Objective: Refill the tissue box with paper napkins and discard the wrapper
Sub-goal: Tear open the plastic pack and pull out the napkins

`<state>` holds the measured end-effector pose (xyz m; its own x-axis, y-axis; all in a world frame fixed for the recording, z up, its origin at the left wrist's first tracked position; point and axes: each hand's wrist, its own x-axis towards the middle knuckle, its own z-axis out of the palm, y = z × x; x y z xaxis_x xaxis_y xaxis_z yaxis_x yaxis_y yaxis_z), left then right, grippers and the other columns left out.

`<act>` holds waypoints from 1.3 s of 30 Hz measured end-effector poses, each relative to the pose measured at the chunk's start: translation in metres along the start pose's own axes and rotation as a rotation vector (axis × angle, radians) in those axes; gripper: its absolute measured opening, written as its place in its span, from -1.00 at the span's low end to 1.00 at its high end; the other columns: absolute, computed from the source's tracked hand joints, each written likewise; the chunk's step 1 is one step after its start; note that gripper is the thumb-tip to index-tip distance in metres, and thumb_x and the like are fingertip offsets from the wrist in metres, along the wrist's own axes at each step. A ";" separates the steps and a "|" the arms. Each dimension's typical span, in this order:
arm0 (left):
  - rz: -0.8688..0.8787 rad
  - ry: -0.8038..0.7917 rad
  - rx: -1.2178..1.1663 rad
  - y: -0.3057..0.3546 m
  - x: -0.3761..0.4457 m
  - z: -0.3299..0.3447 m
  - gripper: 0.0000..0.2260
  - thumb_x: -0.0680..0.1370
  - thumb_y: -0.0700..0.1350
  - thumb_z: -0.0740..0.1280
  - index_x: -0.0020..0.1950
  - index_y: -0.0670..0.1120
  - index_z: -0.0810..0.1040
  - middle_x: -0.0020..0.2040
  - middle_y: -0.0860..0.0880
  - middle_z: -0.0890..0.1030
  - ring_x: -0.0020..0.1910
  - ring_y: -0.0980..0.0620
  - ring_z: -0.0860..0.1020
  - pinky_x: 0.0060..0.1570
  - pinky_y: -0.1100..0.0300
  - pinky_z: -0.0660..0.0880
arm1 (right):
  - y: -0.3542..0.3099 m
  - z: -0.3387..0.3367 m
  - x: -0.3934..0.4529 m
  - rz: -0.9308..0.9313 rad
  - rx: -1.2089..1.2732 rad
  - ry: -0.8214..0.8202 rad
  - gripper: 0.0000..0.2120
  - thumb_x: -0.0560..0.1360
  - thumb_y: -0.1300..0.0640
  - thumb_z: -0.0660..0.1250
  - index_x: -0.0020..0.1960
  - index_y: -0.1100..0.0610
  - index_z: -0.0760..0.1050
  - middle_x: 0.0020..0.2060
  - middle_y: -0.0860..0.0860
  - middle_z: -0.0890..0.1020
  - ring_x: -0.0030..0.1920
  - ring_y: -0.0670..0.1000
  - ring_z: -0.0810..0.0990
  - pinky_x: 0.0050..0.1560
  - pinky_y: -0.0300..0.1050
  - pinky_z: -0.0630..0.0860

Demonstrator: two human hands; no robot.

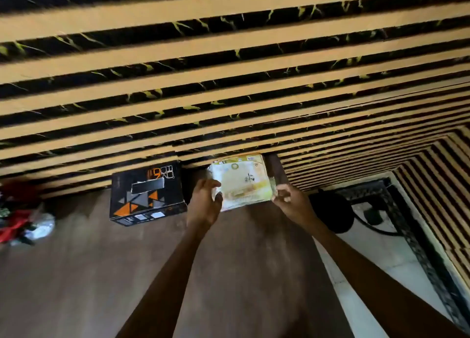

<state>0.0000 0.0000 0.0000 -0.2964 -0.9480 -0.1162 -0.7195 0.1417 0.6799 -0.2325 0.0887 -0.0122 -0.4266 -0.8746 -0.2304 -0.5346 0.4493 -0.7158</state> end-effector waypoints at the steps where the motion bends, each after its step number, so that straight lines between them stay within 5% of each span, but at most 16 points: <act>1: -0.043 0.004 0.030 -0.004 0.010 0.008 -0.74 0.51 -0.15 0.34 0.21 -0.08 0.51 0.23 -0.14 0.47 0.14 -0.15 0.52 0.10 0.02 0.50 | 0.005 0.003 0.016 0.015 -0.007 -0.006 -0.67 0.42 0.13 0.45 0.15 0.18 0.53 -0.03 0.15 0.69 0.00 0.14 0.64 0.08 0.09 0.57; 5: -0.356 -0.031 -0.044 -0.013 0.034 0.026 -0.61 0.51 -0.08 0.38 0.27 -0.23 0.46 0.24 -0.25 0.51 0.18 -0.26 0.51 0.12 0.02 0.44 | 0.013 0.011 0.059 0.132 0.004 -0.117 -0.54 0.41 0.12 0.47 0.26 0.20 0.46 0.06 0.14 0.66 -0.01 0.11 0.64 -0.02 -0.05 0.58; 8: -0.515 -0.104 -0.220 -0.024 0.045 0.043 -0.59 0.42 0.07 0.43 0.12 -0.19 0.60 0.06 -0.23 0.66 0.11 -0.23 0.60 0.01 0.07 0.47 | 0.021 0.023 0.080 0.226 0.126 -0.204 -0.55 0.42 0.16 0.48 0.25 0.23 0.45 0.07 0.17 0.62 -0.23 -0.13 0.63 -0.41 -0.39 0.49; 11: -0.626 -0.070 -0.357 -0.028 0.045 0.056 -0.71 0.44 -0.03 0.45 0.09 -0.15 0.65 0.05 -0.22 0.68 0.08 -0.21 0.63 -0.05 0.11 0.45 | 0.023 0.028 0.086 0.310 0.211 -0.251 -0.64 0.46 0.17 0.44 0.21 0.23 0.49 -0.08 0.14 0.61 -0.43 -0.16 0.56 -0.60 -0.42 0.36; 15: -0.591 0.004 -0.424 -0.008 0.027 0.054 -0.95 0.47 -0.25 0.40 -0.13 -0.14 0.66 -0.16 -0.19 0.63 -0.17 -0.02 0.54 -0.20 0.18 0.36 | 0.033 0.028 0.077 0.376 0.236 -0.296 -0.78 0.46 0.16 0.43 0.07 0.15 0.49 -0.32 0.05 0.57 -0.46 -0.08 0.49 -0.48 -0.24 0.41; 20: -0.581 -0.058 -0.589 -0.013 -0.036 0.054 -0.89 0.44 -0.28 0.42 -0.17 -0.06 0.63 -0.18 -0.11 0.66 -0.21 -0.03 0.57 -0.14 0.11 0.50 | 0.057 0.027 0.024 0.365 0.259 -0.210 -0.72 0.41 0.21 0.47 0.10 0.16 0.55 -0.21 0.05 0.56 -0.37 -0.06 0.50 -0.51 -0.35 0.42; 23: -0.603 -0.068 -0.591 -0.027 -0.093 0.059 -0.87 0.41 -0.22 0.46 -0.19 0.02 0.65 -0.19 -0.02 0.70 -0.23 0.02 0.61 -0.11 0.08 0.57 | 0.070 0.025 -0.034 0.344 0.209 -0.186 -0.76 0.38 0.18 0.49 0.00 0.02 0.53 -0.21 0.02 0.57 -0.23 0.04 0.56 -0.35 -0.16 0.48; 26: -0.602 -0.064 -0.655 -0.029 -0.147 0.059 -0.81 0.40 -0.32 0.45 -0.12 -0.04 0.64 -0.23 -0.03 0.68 -0.25 0.04 0.61 -0.20 0.15 0.60 | 0.077 0.024 -0.097 0.344 0.274 -0.171 -0.79 0.41 0.24 0.46 0.01 0.10 0.55 -0.28 -0.05 0.56 -0.15 0.05 0.57 -0.27 -0.12 0.49; 30: -0.621 -0.045 -0.691 -0.036 -0.202 0.066 -0.80 0.40 -0.37 0.44 -0.12 -0.08 0.62 -0.34 0.08 0.66 -0.37 0.20 0.60 -0.39 0.34 0.54 | 0.088 0.030 -0.155 0.409 0.280 -0.157 -0.72 0.42 0.24 0.45 0.12 0.21 0.56 -0.06 0.16 0.67 -0.04 0.17 0.64 -0.10 0.05 0.58; 33: -0.617 -0.113 -0.689 -0.045 -0.232 0.070 -0.81 0.40 -0.35 0.45 -0.04 -0.17 0.57 -0.15 -0.15 0.65 -0.18 -0.02 0.61 -0.36 0.38 0.55 | 0.097 0.038 -0.186 0.442 0.241 -0.158 -0.69 0.42 0.29 0.43 0.16 0.29 0.53 0.03 0.27 0.65 -0.01 0.20 0.63 -0.14 -0.07 0.55; 35: -0.529 -0.105 -0.570 -0.044 -0.238 0.069 -0.80 0.41 -0.34 0.45 -0.03 -0.22 0.52 -0.11 -0.13 0.59 -0.08 -0.07 0.54 -0.31 0.39 0.50 | 0.095 0.038 -0.197 0.370 0.137 -0.133 -0.65 0.42 0.25 0.43 0.19 0.23 0.51 0.05 0.22 0.64 -0.02 0.14 0.60 -0.14 -0.12 0.55; 39: -0.075 -0.053 -0.035 -0.037 -0.225 0.065 -0.67 0.50 -0.17 0.35 0.26 -0.12 0.44 0.22 -0.06 0.44 0.09 -0.04 0.50 0.04 0.16 0.45 | 0.083 0.032 -0.203 -0.103 -0.352 0.002 -0.61 0.40 0.03 0.40 0.21 0.06 0.51 0.13 0.06 0.62 0.17 0.15 0.54 0.19 0.12 0.46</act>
<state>0.0529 0.2269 -0.0459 -0.2763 -0.9390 -0.2048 -0.7184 0.0603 0.6930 -0.1668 0.2976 -0.0456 -0.3590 -0.9182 -0.1673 -0.7931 0.3946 -0.4639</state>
